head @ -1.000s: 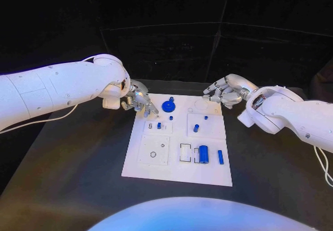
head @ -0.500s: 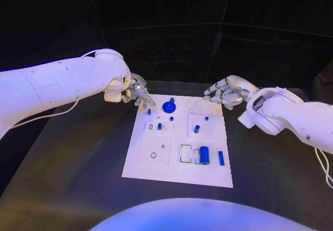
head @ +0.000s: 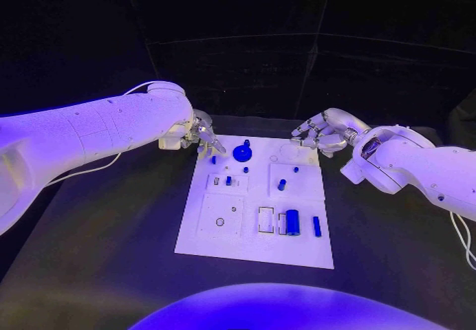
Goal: Assemble the parts on the task board
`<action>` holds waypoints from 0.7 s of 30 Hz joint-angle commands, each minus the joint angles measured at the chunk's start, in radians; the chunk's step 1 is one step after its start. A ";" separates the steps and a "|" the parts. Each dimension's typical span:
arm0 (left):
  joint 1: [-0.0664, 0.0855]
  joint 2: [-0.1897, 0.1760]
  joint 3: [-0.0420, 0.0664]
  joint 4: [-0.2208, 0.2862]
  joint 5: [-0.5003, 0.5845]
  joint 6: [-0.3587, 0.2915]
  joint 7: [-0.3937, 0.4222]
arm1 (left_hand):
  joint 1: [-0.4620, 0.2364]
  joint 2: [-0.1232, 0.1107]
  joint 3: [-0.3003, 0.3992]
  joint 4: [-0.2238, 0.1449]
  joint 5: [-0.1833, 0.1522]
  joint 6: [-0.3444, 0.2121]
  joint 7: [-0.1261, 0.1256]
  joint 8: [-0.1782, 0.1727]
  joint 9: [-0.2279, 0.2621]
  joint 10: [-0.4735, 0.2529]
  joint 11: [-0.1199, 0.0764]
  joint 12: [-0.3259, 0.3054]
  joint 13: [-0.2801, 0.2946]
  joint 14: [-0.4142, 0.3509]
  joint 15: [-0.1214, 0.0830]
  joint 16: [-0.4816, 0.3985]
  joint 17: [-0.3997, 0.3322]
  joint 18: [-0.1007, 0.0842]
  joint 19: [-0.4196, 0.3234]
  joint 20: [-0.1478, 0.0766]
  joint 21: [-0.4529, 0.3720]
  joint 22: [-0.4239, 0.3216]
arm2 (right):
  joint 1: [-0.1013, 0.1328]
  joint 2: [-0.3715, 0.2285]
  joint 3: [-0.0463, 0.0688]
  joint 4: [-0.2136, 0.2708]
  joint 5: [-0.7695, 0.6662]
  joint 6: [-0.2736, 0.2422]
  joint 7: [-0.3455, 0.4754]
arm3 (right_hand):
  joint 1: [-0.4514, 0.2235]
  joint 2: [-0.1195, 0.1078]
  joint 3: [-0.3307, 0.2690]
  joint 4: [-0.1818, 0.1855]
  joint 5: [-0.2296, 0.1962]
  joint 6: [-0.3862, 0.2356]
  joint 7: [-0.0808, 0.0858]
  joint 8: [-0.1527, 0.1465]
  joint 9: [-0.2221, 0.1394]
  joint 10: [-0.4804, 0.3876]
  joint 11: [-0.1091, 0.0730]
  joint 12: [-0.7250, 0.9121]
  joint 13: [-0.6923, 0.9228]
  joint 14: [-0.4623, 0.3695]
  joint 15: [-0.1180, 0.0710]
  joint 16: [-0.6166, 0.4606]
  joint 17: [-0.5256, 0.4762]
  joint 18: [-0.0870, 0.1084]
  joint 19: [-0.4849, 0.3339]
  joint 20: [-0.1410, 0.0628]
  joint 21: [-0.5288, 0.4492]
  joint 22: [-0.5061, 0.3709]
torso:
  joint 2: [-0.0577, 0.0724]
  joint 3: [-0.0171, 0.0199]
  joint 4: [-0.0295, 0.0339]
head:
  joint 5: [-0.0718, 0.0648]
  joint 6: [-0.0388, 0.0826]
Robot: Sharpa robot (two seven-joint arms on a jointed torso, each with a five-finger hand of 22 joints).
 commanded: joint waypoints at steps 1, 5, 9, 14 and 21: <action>-0.003 0.005 0.000 -0.008 -0.055 -0.011 0.011 | 0.013 0.002 -0.015 0.003 -0.003 0.005 -0.003 0.013 0.007 -0.001 -0.004 -0.005 -0.002 0.107 -0.002 0.003 0.263 0.007 0.002 0.004 -0.003 0.001 | 0.002 0.002 0.001 0.000 0.002 0.002 0.011 | 0.008 -0.001 0.001 0.004 0.005 -0.008 0.001 0.005 0.000 -0.007 -0.003 0.000 -0.001 0.001 -0.002 -0.003 0.000 0.012 0.001 0.000 -0.003 0.000 | -0.001 0.0002 0.0012 | 0.001 -0.001; -0.007 0.010 0.000 -0.014 -0.062 -0.005 0.010 | 0.022 0.009 -0.027 0.009 -0.003 0.003 -0.006 0.028 0.017 0.000 -0.007 -0.004 -0.004 0.107 -0.004 0.003 0.263 0.006 0.003 0.002 -0.003 0.002 | 0.002 0.002 0.001 0.000 0.002 0.002 0.011 | 0.008 -0.001 0.001 0.004 0.005 -0.008 0.001 0.005 0.000 -0.007 -0.003 0.000 -0.001 0.001 -0.002 -0.003 0.000 0.012 0.001 0.000 -0.003 0.000 | -0.001 -0.0001 0.0003 | 0.003 -0.002; -0.009 0.011 0.000 -0.016 -0.064 0.014 0.008 | 0.034 0.015 -0.035 0.010 -0.003 0.000 -0.008 0.040 0.026 0.001 -0.009 -0.002 -0.006 0.107 -0.005 0.003 0.263 0.005 0.005 0.000 0.000 0.005 | 0.002 0.002 0.001 -0.001 0.002 0.003 0.011 | 0.010 0.000 0.002 0.004 0.006 -0.008 0.001 0.005 0.000 -0.007 -0.003 0.000 -0.002 0.000 -0.002 -0.004 0.000 0.012 0.001 0.000 -0.003 0.000 | -0.002 0.0001 0.0008 | 0.002 -0.004; -0.011 0.012 0.000 -0.016 -0.065 0.036 0.006 | 0.036 0.016 -0.038 0.011 -0.003 -0.001 -0.008 0.043 0.028 0.002 -0.009 -0.002 -0.006 0.107 -0.006 0.003 0.263 0.005 0.005 0.000 0.001 0.007 | 0.001 0.004 0.001 -0.002 0.002 0.004 0.011 | 0.010 0.000 0.002 0.004 0.006 -0.008 0.001 0.005 0.000 -0.007 -0.003 0.000 -0.002 0.000 -0.002 -0.004 0.000 0.012 0.001 0.000 -0.003 0.000 | -0.002 0.0001 0.0017 | 0.002 -0.006; -0.012 0.014 0.000 -0.014 -0.065 0.042 0.005 | 0.048 0.024 -0.041 0.011 -0.002 -0.004 -0.010 0.053 0.035 0.003 -0.011 0.000 -0.007 0.107 -0.007 0.003 0.263 0.004 0.006 -0.001 0.004 0.010 | 0.001 0.005 0.001 -0.003 0.002 0.004 0.012 | 0.010 0.000 0.002 0.004 0.006 -0.008 0.001 0.005 0.000 -0.007 -0.003 0.000 -0.002 0.000 -0.002 -0.004 0.000 0.012 0.001 0.000 -0.003 0.000 | -0.002 0.0006 0.0012 | 0.004 -0.007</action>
